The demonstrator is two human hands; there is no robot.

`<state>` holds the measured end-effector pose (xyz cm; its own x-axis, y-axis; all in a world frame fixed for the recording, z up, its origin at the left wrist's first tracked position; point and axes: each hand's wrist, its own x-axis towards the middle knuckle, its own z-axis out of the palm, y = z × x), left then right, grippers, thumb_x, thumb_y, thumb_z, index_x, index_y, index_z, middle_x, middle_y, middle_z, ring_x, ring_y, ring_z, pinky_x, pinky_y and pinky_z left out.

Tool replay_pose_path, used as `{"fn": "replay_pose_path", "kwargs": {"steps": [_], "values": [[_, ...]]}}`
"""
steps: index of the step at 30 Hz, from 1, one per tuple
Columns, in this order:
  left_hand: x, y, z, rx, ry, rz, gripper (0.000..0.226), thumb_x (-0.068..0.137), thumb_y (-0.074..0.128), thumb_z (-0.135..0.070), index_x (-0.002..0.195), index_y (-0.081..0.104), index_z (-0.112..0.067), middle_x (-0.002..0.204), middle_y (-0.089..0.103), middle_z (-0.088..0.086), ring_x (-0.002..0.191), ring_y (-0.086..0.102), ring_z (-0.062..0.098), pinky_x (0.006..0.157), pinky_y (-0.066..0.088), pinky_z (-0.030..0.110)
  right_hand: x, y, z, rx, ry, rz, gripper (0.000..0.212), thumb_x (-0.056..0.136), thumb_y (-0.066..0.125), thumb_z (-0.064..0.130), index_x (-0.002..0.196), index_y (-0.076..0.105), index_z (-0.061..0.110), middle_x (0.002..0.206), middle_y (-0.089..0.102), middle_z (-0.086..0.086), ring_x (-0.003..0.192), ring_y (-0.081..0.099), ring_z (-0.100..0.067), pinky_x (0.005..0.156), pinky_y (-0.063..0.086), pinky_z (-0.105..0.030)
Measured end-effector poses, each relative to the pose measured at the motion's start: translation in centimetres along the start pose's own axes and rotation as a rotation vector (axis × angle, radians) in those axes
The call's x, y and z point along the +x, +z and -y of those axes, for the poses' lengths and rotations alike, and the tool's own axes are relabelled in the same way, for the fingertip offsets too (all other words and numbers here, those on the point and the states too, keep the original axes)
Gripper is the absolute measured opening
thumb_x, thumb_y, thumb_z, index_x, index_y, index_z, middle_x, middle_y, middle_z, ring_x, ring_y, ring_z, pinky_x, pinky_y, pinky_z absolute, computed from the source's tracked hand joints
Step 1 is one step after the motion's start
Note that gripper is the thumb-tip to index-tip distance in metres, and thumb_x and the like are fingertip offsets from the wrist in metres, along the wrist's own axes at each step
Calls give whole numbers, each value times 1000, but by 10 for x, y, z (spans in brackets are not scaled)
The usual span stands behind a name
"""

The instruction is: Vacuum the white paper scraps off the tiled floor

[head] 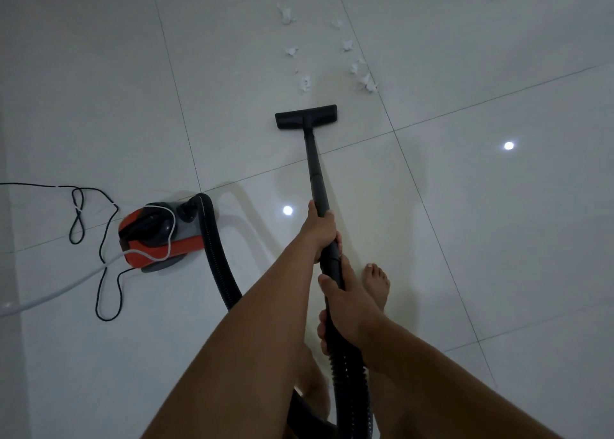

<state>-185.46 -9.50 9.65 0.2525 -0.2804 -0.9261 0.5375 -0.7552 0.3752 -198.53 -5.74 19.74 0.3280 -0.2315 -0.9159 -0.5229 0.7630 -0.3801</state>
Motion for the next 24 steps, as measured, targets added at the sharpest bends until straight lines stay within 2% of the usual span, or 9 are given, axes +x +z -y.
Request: {"fn": "replay_pose_path", "kwargs": {"steps": [2, 5, 9, 13, 16, 21, 24], "values": [[0, 0, -2, 1, 1, -5, 64, 109, 37, -35, 159, 1, -52, 65, 55, 6, 56, 54, 16, 66, 56, 35, -1, 0, 3, -12, -10, -4, 56, 106, 52, 30, 148, 30, 60, 72, 59, -12, 51, 59, -19, 47, 53, -28], [-1, 1, -10, 7, 0, -2, 63, 109, 36, -33, 160, 2, -49, 67, 54, 7, 57, 54, 16, 67, 56, 36, -1, -3, 12, -53, -19, -19, 54, 105, 55, 24, 149, 35, 48, 55, 57, -8, 40, 57, -17, 43, 53, -28], [-1, 4, -20, 18, 4, 3, 62, 110, 34, -32, 160, 1, -47, 67, 54, 7, 58, 54, 17, 69, 55, 36, -1, -6, 26, -127, -16, -12, 58, 104, 55, 23, 152, 33, 47, 67, 57, -13, 38, 57, -14, 44, 54, -27], [-1, 6, -24, 12, -3, -8, 62, 110, 34, -33, 160, 1, -46, 68, 53, 7, 60, 53, 17, 70, 54, 36, -1, -6, 32, -143, 21, -61, 45, 108, 43, 37, 151, 34, 46, 74, 60, -14, 42, 60, -16, 43, 52, -25], [-1, 6, -24, -1, -8, -11, 61, 110, 34, -33, 160, 2, -47, 69, 53, 7, 59, 52, 17, 66, 54, 35, 0, -4, 33, -198, 19, -97, 43, 109, 37, 37, 152, 36, 40, 76, 60, -14, 49, 59, -19, 41, 51, -23], [0, 7, -27, -14, -16, -16, 60, 110, 34, -32, 160, 6, -46, 67, 53, 7, 56, 51, 16, 57, 52, 32, -2, -3, 39, -212, 41, -68, 48, 108, 40, 38, 154, 29, 46, 85, 60, -13, 59, 61, -21, 47, 53, -26], [2, 10, -29, -12, -9, -20, 59, 110, 35, -31, 160, 9, -44, 66, 53, 7, 55, 51, 16, 59, 52, 32, -3, -5, 42, -190, 63, -56, 49, 105, 46, 41, 151, 31, 49, 80, 59, -13, 60, 60, -22, 49, 56, -29]]}}
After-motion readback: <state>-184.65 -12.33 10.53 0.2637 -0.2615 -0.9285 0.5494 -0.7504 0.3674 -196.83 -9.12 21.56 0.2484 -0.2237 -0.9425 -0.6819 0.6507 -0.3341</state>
